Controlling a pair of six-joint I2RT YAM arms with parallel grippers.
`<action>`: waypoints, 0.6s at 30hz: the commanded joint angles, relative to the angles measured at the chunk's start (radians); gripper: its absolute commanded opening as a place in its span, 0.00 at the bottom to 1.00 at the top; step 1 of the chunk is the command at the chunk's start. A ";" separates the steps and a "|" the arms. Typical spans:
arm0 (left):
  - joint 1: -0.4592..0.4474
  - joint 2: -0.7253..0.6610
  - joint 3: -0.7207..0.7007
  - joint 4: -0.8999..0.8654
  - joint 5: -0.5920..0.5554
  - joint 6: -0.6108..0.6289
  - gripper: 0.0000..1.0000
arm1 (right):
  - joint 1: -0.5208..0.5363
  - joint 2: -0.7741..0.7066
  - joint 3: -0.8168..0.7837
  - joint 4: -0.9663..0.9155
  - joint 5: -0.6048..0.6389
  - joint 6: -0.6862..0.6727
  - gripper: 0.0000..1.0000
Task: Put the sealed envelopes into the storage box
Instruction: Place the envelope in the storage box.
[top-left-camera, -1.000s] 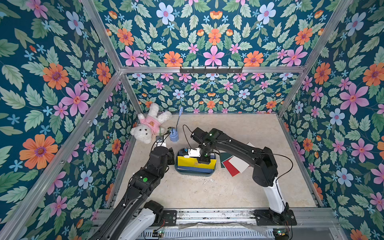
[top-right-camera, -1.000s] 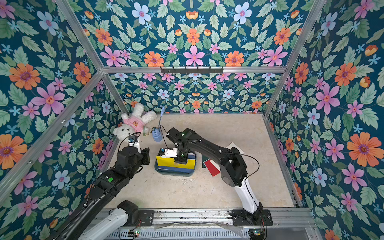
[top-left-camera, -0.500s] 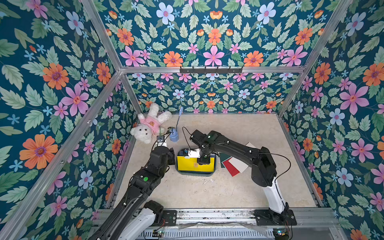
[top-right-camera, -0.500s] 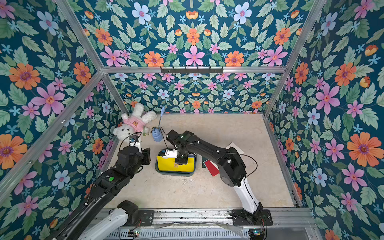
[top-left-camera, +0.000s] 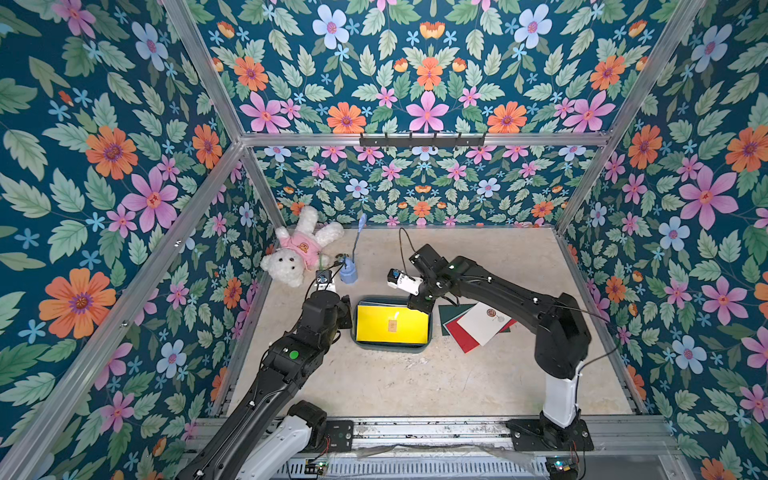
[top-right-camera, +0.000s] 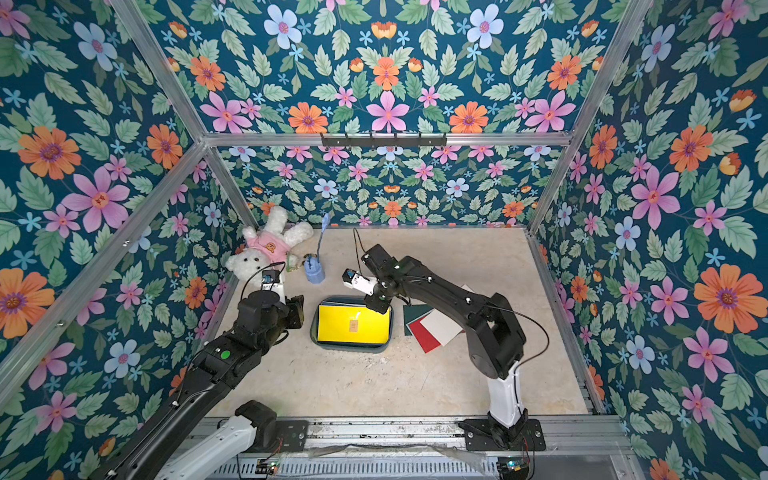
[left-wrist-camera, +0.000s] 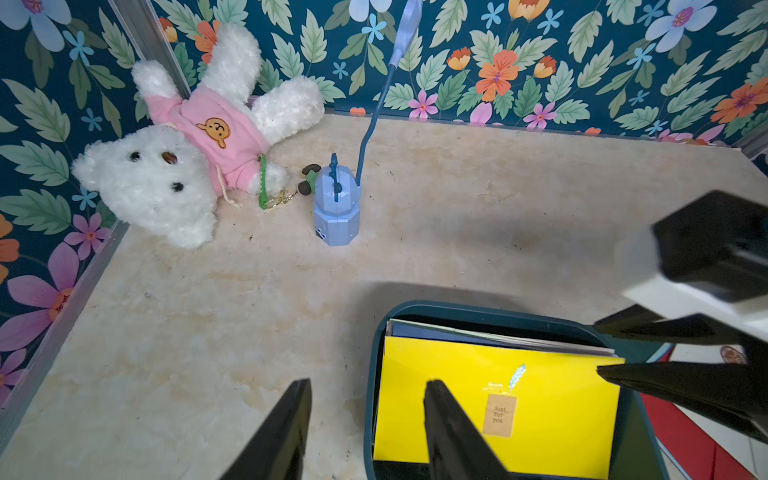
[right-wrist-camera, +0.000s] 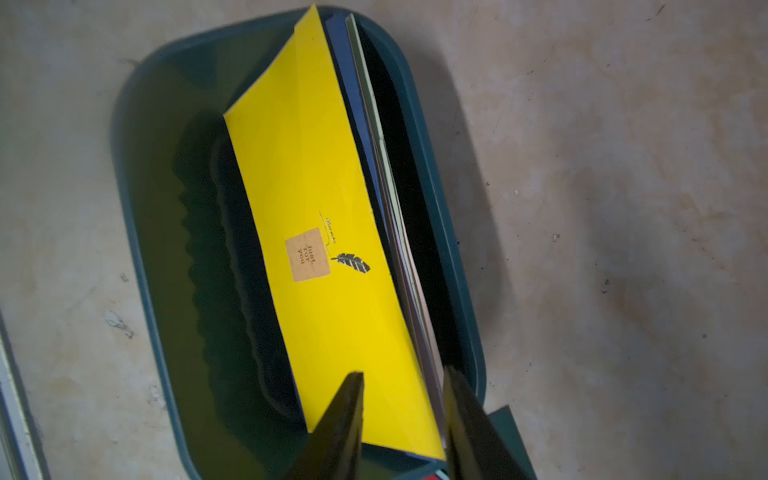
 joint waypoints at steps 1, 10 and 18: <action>0.001 0.053 0.015 0.100 0.109 -0.022 0.50 | -0.061 -0.148 -0.219 0.380 -0.057 0.276 0.37; -0.061 0.557 0.270 0.226 0.457 -0.027 0.43 | -0.387 -0.625 -0.888 0.837 0.098 0.888 0.38; -0.198 1.078 0.693 0.212 0.592 -0.006 0.43 | -0.621 -0.781 -1.127 0.863 0.134 1.136 0.39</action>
